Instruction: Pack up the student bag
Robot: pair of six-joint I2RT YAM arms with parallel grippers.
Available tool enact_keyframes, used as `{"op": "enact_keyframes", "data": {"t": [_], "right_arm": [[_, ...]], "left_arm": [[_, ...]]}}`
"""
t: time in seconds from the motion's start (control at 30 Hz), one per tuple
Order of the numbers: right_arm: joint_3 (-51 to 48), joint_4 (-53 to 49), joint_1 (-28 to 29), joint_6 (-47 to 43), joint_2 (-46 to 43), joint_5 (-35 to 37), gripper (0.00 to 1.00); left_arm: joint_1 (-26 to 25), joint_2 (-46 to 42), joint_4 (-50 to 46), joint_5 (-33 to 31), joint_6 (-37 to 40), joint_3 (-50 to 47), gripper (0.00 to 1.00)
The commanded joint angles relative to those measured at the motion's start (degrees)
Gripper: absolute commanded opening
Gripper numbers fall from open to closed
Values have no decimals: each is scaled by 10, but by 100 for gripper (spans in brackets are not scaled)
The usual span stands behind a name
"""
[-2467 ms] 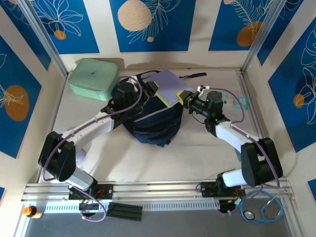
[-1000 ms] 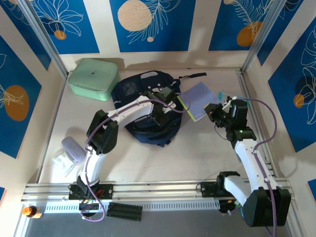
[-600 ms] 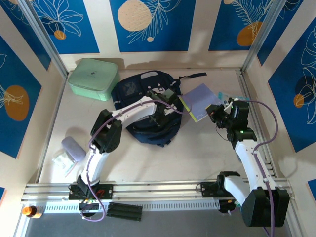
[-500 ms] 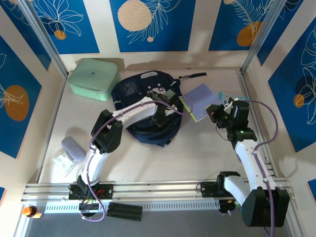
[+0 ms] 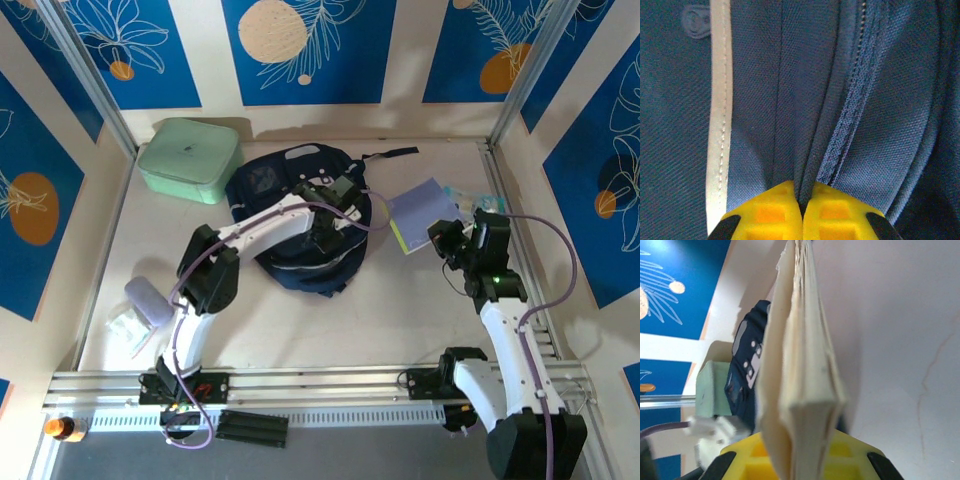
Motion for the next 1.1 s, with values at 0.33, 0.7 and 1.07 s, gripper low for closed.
{"op": "enact_keyframes", "data": {"t": [0.33, 0.7, 1.07], "right_arm": [[-23, 43, 95, 26, -17, -33, 0], [-29, 228, 204, 130, 123, -36, 0], [60, 314, 258, 183, 327, 79, 0]], "left_arm": [[10, -164, 230, -108, -31, -40, 0], [10, -194, 273, -14, -55, -37, 0], [10, -206, 274, 6, -73, -49, 0]]}}
